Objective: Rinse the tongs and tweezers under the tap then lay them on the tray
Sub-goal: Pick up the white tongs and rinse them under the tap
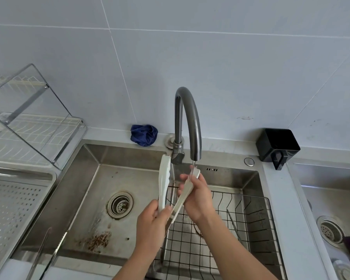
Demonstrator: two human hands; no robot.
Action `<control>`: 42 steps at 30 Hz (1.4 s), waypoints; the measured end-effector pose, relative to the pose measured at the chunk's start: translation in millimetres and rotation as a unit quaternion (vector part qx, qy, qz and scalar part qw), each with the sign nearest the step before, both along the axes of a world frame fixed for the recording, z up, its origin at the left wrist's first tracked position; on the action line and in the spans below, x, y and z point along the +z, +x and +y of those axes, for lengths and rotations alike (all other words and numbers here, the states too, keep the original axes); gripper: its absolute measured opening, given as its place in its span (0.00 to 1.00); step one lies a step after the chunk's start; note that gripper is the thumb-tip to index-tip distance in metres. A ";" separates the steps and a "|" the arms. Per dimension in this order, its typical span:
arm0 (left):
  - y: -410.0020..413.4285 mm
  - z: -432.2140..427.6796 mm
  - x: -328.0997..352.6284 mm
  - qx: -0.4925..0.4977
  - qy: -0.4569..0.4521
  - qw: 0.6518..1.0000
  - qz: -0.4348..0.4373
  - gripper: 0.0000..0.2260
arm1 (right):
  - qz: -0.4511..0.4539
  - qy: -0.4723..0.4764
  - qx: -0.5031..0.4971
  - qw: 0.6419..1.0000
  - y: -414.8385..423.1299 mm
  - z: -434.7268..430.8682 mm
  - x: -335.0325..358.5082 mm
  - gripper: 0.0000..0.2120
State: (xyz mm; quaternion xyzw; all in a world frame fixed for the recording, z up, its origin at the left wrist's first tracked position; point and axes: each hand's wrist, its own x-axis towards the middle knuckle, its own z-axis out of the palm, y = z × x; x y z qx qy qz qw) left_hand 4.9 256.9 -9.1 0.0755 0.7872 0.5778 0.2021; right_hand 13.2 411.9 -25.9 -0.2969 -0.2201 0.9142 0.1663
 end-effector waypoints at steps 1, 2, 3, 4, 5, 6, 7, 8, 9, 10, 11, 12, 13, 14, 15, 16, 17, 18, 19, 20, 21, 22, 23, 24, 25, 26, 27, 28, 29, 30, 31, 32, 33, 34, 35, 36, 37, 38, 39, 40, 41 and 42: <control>1.8 -0.7 0.7 -0.005 0.005 1.000 0.002 0.17 | -0.005 0.000 0.004 1.000 -0.9 -0.2 2.3 0.10; 5.5 -0.4 1.4 -0.012 0.011 1.000 0.003 0.15 | -0.018 0.003 0.013 1.000 -1.7 -1.7 3.9 0.15; 11.4 0.5 1.5 -0.018 0.018 1.000 0.005 0.14 | -0.033 -0.002 0.032 0.999 -2.1 -3.6 6.0 0.20; 18.3 1.8 1.7 -0.022 0.024 0.999 0.008 0.11 | -0.038 -0.013 0.053 0.998 -3.2 -6.1 7.9 0.23; 24.6 2.4 2.1 -0.019 0.028 0.999 0.007 0.09 | -0.027 -0.029 0.072 0.997 -3.7 -7.7 9.3 0.25; 28.4 2.4 2.9 -0.009 0.032 0.999 -0.001 0.08 | -0.005 -0.035 0.083 0.996 -3.7 -8.9 11.0 0.25; 29.0 1.4 3.0 0.003 0.034 0.999 -0.010 0.09 | 0.017 -0.038 0.088 0.995 -3.3 -9.8 12.4 0.24; 27.0 -0.2 3.4 0.011 0.033 0.999 -0.017 0.09 | 0.034 -0.041 0.086 0.995 -2.0 -11.4 13.4 0.22; 23.5 -1.8 4.6 0.015 0.034 0.999 -0.023 0.09 | 0.048 -0.049 0.085 0.994 0.0 -13.5 11.7 0.19; 19.3 -3.0 7.1 0.017 0.038 0.999 -0.029 0.08 | 0.058 -0.057 0.088 0.993 2.3 -16.1 8.7 0.18; 15.3 -3.7 10.7 0.021 0.043 0.998 -0.036 0.07 | 0.063 -0.059 0.098 0.991 5.0 -18.8 5.6 0.19; 11.8 -3.9 13.6 0.028 0.047 0.997 -0.045 0.08 | 0.059 -0.049 0.110 0.991 7.3 -20.7 3.4 0.21; 9.1 -4.4 14.6 0.035 0.050 0.996 -0.060 0.09 | 0.048 -0.032 0.119 0.991 8.7 -20.5 2.4 0.21; 7.4 -4.9 14.9 0.042 0.054 0.995 -0.079 0.09 | 0.038 -0.014 0.117 0.992 8.2 -18.4 2.6 0.20; 7.2 -6.0 14.4 0.045 0.056 0.993 -0.093 0.09 | 0.025 0.001 0.097 0.995 6.8 -14.1 3.5 0.17; 8.3 -7.4 13.4 0.044 0.052 0.993 -0.096 0.08 | 0.011 0.012 0.066 0.998 5.3 -9.2 4.3 0.14; 10.0 -9.1 12.3 0.040 0.037 0.995 -0.085 0.08 | -0.007 0.029 0.037 0.999 3.5 -5.6 5.6 0.11; 11.4 -10.6 11.2 0.035 0.023 0.997 -0.064 0.09 | -0.022 0.056 0.023 0.998 2.0 -4.0 5.3 0.10; 12.7 -12.0 10.0 0.027 0.013 0.999 -0.039 0.11 | -0.040 0.094 0.030 0.994 1.4 -4.9 4.7 0.09; 13.7 -13.3 7.9 0.021 0.006 1.000 -0.018 0.12 | -0.059 0.133 0.050 0.988 2.3 -7.9 3.3 0.09; 14.7 -14.6 6.4 0.015 -0.003 1.000 0.003 0.13 | -0.088 0.173 0.076 0.978 3.9 -11.6 1.9 0.09; 15.4 -15.8 6.1 0.010 -0.016 1.000 0.025 0.14 | -0.126 0.210 0.095 0.965 6.1 -14.1 0.7 0.09; 16.8 -16.9 6.8 0.003 -0.032 0.998 0.050 0.14 | -0.165 0.247 0.099 0.950 7.9 -14.4 0.8 0.07; 19.0 -17.6 7.7 -0.007 -0.046 0.996 0.081 0.15 | -0.202 0.278 0.093 0.934 9.2 -12.8 1.2 0.07; 22.2 -17.7 8.7 -0.019 -0.060 0.991 0.116 0.15 | -0.244 0.312 0.082 0.915 9.7 -9.3 1.4 0.11; 25.6 -16.9 9.2 -0.031 -0.072 0.986 0.147 0.14 | -0.281 0.343 0.075 0.893 8.8 -4.3 0.0 0.16; 28.2 -15.9 9.2 -0.037 -0.080 0.982 0.167 0.13 | -0.307 0.357 0.071 0.879 7.2 -0.4 -0.6 0.20; 29.1 -14.1 8.8 -0.035 -0.081 0.981 0.171 0.12 | -0.314 0.345 0.066 0.882 6.2 1.1 -0.4 0.23; 27.8 -12.1 8.2 -0.032 -0.079 0.983 0.164 0.12 | -0.293 0.300 0.058 0.906 5.1 -0.6 0.9 0.23; 25.0 -10.1 7.2 -0.027 -0.078 0.986 0.148 0.12 | -0.245 0.228 0.050 0.941 4.2 -3.7 2.0 0.21; 21.3 -8.7 6.5 -0.018 -0.073 0.990 0.120 0.13 | -0.177 0.137 0.043 0.974 3.7 -6.7 3.6 0.17; 16.5 -7.8 6.3 -0.003 -0.059 0.995 0.076 0.12 | -0.107 0.043 0.039 0.993 4.1 -8.8 5.3 0.15; 11.6 -7.7 6.6 0.016 -0.032 0.999 0.021 0.11 | -0.050 -0.028 0.042 0.997 4.8 -9.8 6.0 0.14; 7.2 -7.9 6.8 0.036 0.002 0.999 -0.033 0.10 | -0.014 -0.062 0.048 0.997 5.2 -8.9 5.0 0.14; 4.0 -8.1 6.7 0.053 0.037 0.995 -0.074 0.08 | 0.003 -0.066 0.051 0.996 4.7 -7.0 5.3 0.14; 1.8 -8.1 5.9 0.067 0.065 0.990 -0.101 0.08 | 0.011 -0.062 0.053 0.997 2.8 -4.4 7.5 0.16; 1.0 -7.9 5.2 0.074 0.085 0.987 -0.118 0.08 | 0.014 -0.056 0.050 0.997 0.1 -1.4 9.9 0.21; 1.2 -7.5 5.1 0.075 0.098 0.984 -0.128 0.08 | 0.020 -0.055 0.046 0.997 -3.0 0.8 12.7 0.24; 2.2 -7.1 5.1 0.073 0.105 0.983 -0.134 0.08 | 0.026 -0.054 0.041 0.997 -5.6 1.7 15.9 0.25; 3.4 -6.7 5.1 0.071 0.112 0.981 -0.141 0.08 | 0.035 -0.055 0.038 0.997 -7.2 1.6 18.8 0.23; 4.3 -6.8 5.3 0.072 0.119 0.979 -0.150 0.07 | 0.046 -0.055 0.036 0.997 -8.2 1.3 20.4 0.18; 4.7 -7.6 5.0 0.077 0.124 0.976 -0.160 0.07 | 0.063 -0.055 0.044 0.996 -7.9 1.0 21.2 0.13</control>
